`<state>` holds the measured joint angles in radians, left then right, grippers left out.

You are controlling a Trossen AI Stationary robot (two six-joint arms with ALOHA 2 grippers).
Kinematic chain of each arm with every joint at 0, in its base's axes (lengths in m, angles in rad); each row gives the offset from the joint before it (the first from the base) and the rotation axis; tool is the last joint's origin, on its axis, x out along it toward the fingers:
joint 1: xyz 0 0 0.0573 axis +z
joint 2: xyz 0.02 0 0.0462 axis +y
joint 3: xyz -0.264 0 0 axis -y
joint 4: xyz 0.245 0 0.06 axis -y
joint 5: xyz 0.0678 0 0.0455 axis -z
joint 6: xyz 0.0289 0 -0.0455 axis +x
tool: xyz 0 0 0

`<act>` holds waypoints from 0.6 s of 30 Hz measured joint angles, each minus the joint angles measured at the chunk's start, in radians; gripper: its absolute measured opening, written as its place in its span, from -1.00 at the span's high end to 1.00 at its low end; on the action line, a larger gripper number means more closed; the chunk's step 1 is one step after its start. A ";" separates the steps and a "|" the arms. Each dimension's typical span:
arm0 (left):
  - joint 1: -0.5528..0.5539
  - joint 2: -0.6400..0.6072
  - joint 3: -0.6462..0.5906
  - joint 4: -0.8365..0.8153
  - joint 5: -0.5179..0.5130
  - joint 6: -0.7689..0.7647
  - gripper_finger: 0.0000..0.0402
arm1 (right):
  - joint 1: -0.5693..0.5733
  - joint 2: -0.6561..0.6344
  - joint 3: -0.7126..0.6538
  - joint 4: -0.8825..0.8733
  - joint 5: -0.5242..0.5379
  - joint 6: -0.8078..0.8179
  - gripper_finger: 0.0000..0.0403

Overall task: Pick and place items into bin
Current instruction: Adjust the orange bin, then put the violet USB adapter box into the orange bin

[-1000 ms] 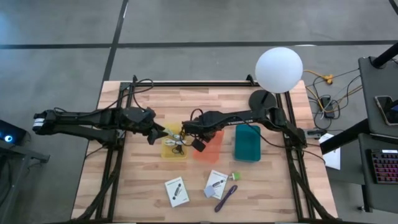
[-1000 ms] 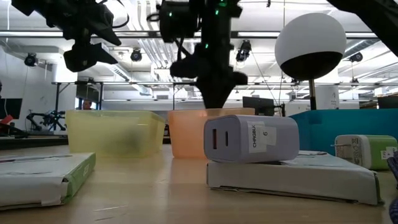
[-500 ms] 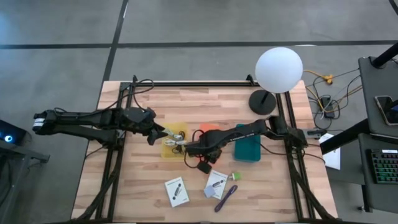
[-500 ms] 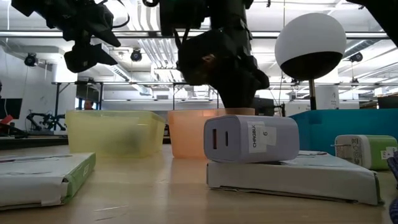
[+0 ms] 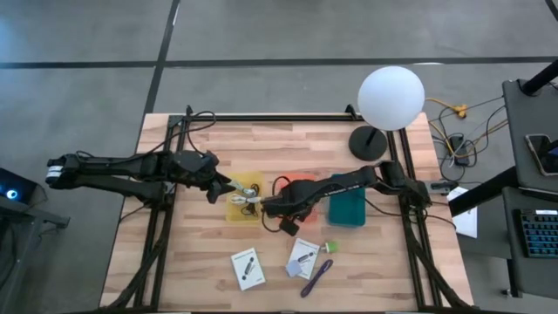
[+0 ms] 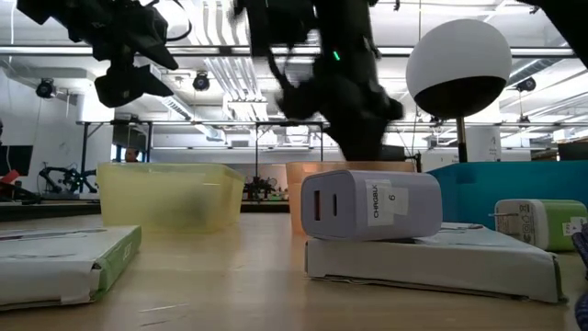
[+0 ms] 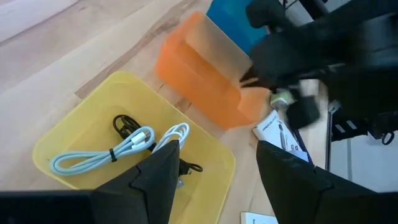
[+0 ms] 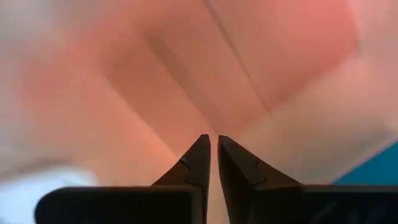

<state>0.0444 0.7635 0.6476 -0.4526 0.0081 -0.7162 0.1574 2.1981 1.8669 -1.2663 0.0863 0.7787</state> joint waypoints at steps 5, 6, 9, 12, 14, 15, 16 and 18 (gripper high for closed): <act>0.000 -0.001 0.000 0.000 0.000 0.000 0.01 | 0.065 -0.103 0.025 0.192 0.094 -0.220 0.89; 0.000 -0.001 0.000 0.000 0.000 0.006 0.01 | 0.084 -0.124 0.025 0.209 0.104 -0.287 0.89; 0.000 0.000 0.000 0.000 0.003 0.024 0.01 | 0.140 -0.170 0.025 0.182 0.100 -0.421 0.87; 0.000 0.002 0.000 0.000 0.005 0.025 0.01 | 0.189 -0.176 0.025 0.119 0.036 -0.432 0.74; 0.000 0.002 0.000 0.000 0.006 0.025 0.01 | 0.224 -0.169 0.025 0.114 -0.019 -0.422 0.58; 0.000 0.002 0.000 0.001 0.006 0.026 0.01 | 0.245 -0.165 0.025 0.120 -0.036 -0.423 0.49; 0.000 0.003 0.000 0.000 0.006 0.029 0.01 | 0.267 -0.158 0.025 0.129 -0.041 -0.433 0.40; 0.000 0.003 0.000 0.001 0.006 0.046 0.01 | 0.313 -0.144 0.025 0.152 -0.034 -0.482 0.22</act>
<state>0.0444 0.7662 0.6476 -0.4516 0.0144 -0.6707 0.4702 2.0541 1.8919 -1.1144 0.0521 0.2968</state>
